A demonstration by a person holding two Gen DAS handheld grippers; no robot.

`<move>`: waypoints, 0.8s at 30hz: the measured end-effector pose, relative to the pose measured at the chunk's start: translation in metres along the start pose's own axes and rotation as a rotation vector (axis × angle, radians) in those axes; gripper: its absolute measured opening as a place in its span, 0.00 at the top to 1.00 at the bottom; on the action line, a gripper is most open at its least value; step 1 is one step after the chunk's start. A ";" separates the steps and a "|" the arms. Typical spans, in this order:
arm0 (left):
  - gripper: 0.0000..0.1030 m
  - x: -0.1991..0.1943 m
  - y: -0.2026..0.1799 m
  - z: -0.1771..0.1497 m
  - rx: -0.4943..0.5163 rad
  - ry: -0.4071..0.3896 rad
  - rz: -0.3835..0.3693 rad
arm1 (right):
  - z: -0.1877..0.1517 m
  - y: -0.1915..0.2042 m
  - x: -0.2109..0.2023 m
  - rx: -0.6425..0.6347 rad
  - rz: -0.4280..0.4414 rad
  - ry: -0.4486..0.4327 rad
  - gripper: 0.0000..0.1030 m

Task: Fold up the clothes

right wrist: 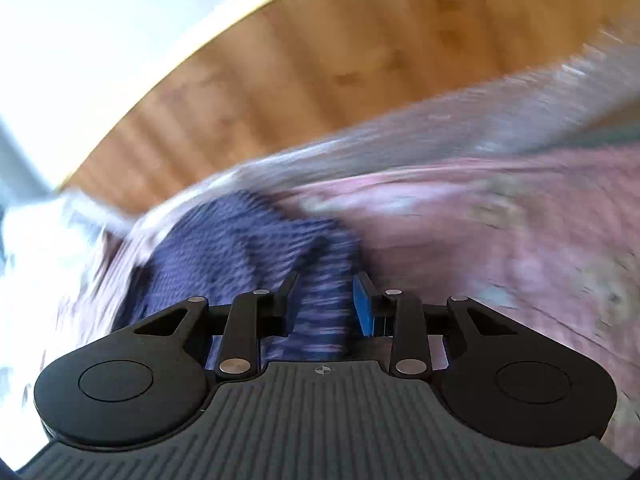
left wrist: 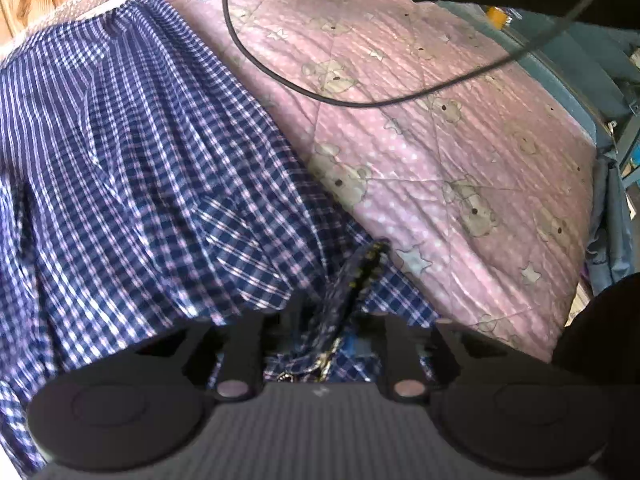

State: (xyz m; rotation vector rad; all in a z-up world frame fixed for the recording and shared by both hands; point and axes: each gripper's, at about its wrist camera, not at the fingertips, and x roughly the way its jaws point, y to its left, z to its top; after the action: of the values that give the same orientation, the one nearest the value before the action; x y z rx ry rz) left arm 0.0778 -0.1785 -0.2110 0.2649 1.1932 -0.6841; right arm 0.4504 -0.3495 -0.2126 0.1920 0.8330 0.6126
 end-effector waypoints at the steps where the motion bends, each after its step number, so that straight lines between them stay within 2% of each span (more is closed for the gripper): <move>1: 0.67 0.000 -0.004 -0.004 -0.020 -0.002 -0.002 | -0.002 0.009 0.012 -0.067 -0.004 0.040 0.68; 3: 0.66 -0.005 -0.006 -0.009 -0.077 -0.016 -0.002 | -0.007 0.021 0.039 -0.207 -0.071 0.113 0.71; 4: 0.65 -0.012 -0.003 -0.012 -0.120 -0.029 -0.008 | -0.009 0.022 0.048 -0.237 -0.097 0.135 0.71; 5: 0.58 -0.022 0.004 -0.016 -0.177 -0.050 -0.018 | -0.007 0.020 0.049 -0.220 -0.094 0.131 0.71; 7: 0.48 -0.041 0.019 -0.026 -0.295 -0.096 -0.039 | 0.000 0.008 0.030 -0.121 -0.059 0.053 0.69; 8: 0.48 -0.049 0.027 -0.032 -0.357 -0.122 -0.043 | 0.003 0.002 0.020 -0.075 -0.052 0.020 0.65; 9: 0.49 -0.052 0.034 -0.037 -0.405 -0.141 -0.053 | 0.004 -0.006 0.012 -0.037 -0.053 -0.003 0.57; 10: 0.52 -0.054 0.040 -0.041 -0.450 -0.159 -0.065 | 0.006 -0.013 0.004 0.002 -0.055 -0.025 0.55; 12: 0.70 -0.053 0.049 -0.044 -0.512 -0.172 -0.089 | 0.007 -0.026 0.005 0.036 -0.048 0.006 0.55; 13: 0.87 -0.054 0.052 -0.043 -0.531 -0.181 -0.080 | 0.006 -0.028 0.010 0.028 -0.048 0.037 0.55; 14: 0.95 -0.061 0.055 -0.041 -0.543 -0.210 -0.066 | 0.005 -0.028 0.014 0.022 -0.028 0.063 0.57; 15: 0.95 -0.069 0.058 -0.039 -0.554 -0.244 -0.051 | 0.004 -0.029 0.016 0.022 0.012 0.089 0.58; 17: 0.96 -0.105 0.073 -0.037 -0.619 -0.384 -0.012 | 0.003 -0.030 0.007 0.054 0.122 0.080 0.59; 19: 0.96 -0.153 0.100 -0.045 -0.764 -0.566 0.008 | 0.005 -0.038 -0.010 0.113 0.198 0.003 0.56; 20: 0.96 -0.175 0.113 -0.051 -0.836 -0.656 0.024 | 0.006 -0.041 -0.015 0.134 0.207 -0.024 0.55; 22: 0.96 -0.209 0.139 -0.063 -0.966 -0.781 0.075 | 0.005 -0.044 -0.016 0.110 0.147 -0.025 0.54; 24: 0.96 -0.216 0.156 -0.068 -1.030 -0.795 0.113 | 0.000 -0.041 -0.004 0.060 0.101 0.027 0.56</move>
State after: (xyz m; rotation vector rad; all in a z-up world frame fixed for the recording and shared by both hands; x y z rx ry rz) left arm 0.0789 0.0530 -0.0629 -0.7427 0.6190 0.0168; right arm 0.4657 -0.3850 -0.2262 0.2826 0.8723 0.6866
